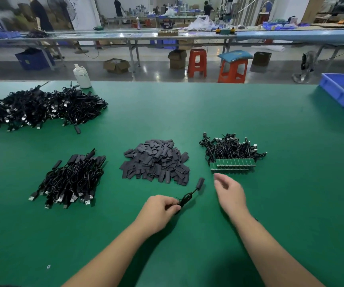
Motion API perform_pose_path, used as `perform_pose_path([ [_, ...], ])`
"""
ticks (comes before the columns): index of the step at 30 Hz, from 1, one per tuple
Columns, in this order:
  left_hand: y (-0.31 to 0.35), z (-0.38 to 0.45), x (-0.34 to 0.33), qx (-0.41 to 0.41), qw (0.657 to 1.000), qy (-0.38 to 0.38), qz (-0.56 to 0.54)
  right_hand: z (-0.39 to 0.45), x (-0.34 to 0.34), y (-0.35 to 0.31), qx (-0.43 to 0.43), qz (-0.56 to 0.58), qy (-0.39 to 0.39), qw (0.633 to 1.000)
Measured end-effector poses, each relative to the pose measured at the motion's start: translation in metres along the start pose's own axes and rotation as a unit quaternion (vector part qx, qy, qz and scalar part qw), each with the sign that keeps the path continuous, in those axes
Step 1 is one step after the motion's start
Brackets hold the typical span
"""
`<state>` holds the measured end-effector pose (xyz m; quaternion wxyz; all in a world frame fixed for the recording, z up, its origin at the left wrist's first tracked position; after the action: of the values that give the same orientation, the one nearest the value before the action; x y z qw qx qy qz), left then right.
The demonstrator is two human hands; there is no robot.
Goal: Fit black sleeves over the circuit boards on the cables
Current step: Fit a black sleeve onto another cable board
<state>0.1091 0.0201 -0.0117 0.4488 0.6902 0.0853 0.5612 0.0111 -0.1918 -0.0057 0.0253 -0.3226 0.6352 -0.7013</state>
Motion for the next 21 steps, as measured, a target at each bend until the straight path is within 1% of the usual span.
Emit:
perform_pose_path([
  [1, -0.004, 0.004, 0.01, -0.016, 0.999, 0.014, 0.039, 0.007, 0.008, 0.002, 0.063, -0.103, 0.049, 0.991],
  [2, -0.009, 0.009, 0.021, -0.026, 0.997, 0.03, 0.073, 0.013, 0.015, 0.007, 0.1, -0.177, 0.078, 0.976],
  [3, -0.014, 0.013, 0.033, -0.034, 0.993, 0.047, 0.106, 0.018, 0.02, 0.013, 0.105, -0.226, 0.082, 0.965],
  [5, -0.025, 0.023, 0.058, -0.042, 0.982, 0.084, 0.167, 0.024, 0.026, 0.028, 0.072, -0.275, 0.039, 0.958],
  [7, -0.038, 0.033, 0.084, -0.03, 0.969, 0.126, 0.212, 0.023, 0.025, 0.04, 0.042, -0.263, -0.003, 0.964],
  [8, -0.045, 0.038, 0.098, -0.014, 0.963, 0.148, 0.225, 0.021, 0.025, 0.043, 0.038, -0.256, -0.011, 0.966],
  [11, -0.069, 0.049, 0.137, 0.052, 0.953, 0.21, 0.213, 0.015, 0.023, 0.045, 0.044, -0.259, -0.012, 0.965],
  [13, -0.087, 0.055, 0.162, 0.079, 0.941, 0.249, 0.216, 0.013, 0.023, 0.044, 0.048, -0.272, -0.027, 0.961],
  [15, -0.106, 0.06, 0.182, 0.109, 0.927, 0.266, 0.239, 0.011, 0.022, 0.04, 0.043, -0.251, -0.038, 0.966],
  [18, -0.133, 0.058, 0.194, 0.169, 0.91, 0.244, 0.29, 0.008, 0.022, 0.034, -0.001, -0.132, -0.022, 0.991],
  [21, -0.145, 0.058, 0.195, 0.195, 0.896, 0.271, 0.292, 0.002, 0.018, 0.028, -0.064, -0.001, -0.003, 0.998],
])
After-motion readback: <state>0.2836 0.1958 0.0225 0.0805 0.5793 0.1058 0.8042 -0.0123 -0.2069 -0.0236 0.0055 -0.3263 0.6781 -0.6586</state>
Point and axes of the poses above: each hand's wrist, its own z-axis towards the middle knuckle, its own x-axis out of the back of the hand, y = z × x, the point moved 2 cm from there along z, towards the middle knuckle, and after that the axes turned 14 degrees about y, right-handed, at the moved point
